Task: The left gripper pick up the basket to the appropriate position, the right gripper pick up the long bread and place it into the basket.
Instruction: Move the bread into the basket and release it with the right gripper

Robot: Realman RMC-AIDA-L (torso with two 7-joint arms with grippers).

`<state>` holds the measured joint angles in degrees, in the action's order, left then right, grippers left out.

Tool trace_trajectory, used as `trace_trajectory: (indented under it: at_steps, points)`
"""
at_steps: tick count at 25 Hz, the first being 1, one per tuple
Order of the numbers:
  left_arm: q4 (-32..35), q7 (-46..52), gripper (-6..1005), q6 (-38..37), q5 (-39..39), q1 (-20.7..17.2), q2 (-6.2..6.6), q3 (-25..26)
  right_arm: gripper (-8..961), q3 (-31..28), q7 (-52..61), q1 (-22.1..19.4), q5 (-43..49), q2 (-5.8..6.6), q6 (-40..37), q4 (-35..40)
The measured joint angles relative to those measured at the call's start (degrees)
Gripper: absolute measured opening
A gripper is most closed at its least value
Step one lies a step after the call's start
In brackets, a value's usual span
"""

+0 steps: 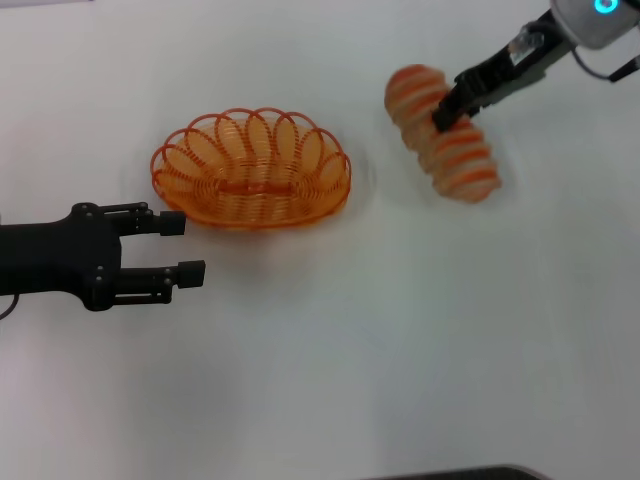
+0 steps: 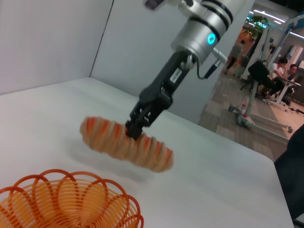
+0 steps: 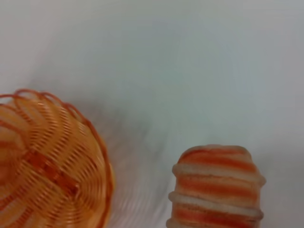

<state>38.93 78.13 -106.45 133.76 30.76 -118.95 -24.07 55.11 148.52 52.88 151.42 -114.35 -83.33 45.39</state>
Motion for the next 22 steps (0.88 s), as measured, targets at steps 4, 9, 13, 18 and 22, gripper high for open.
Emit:
trace_trajectory:
  at_steps: [4, 9, 13, 18, 22]
  points:
    - [-0.3, 0.2, 754, 0.0, 0.0, 0.1, -0.06, -0.3, 356, -3.4, -11.7, 0.9, -1.3, 0.0, -0.2, 1.0]
    - [-0.7, 0.8, 754, -1.0, 0.2, 0.6, -0.11, -0.8, 335, -5.0, -32.5, 1.3, -11.4, -0.3, 1.1, 1.4]
    - [-1.2, 1.1, 753, -1.0, 0.6, 0.8, -0.32, -1.6, 334, -4.1, -44.0, 1.8, -18.6, -0.95, 1.4, 1.1]
    - [-2.0, 1.1, 753, -1.0, 0.6, 1.0, -0.33, -1.7, 347, 0.7, -48.5, 3.6, -18.8, -4.3, 4.5, 0.6]
    - [-2.2, 1.2, 753, -0.9, 0.6, 1.1, -0.36, -1.7, 372, 7.9, -48.4, 5.2, -18.9, -5.26, 9.2, -2.8]
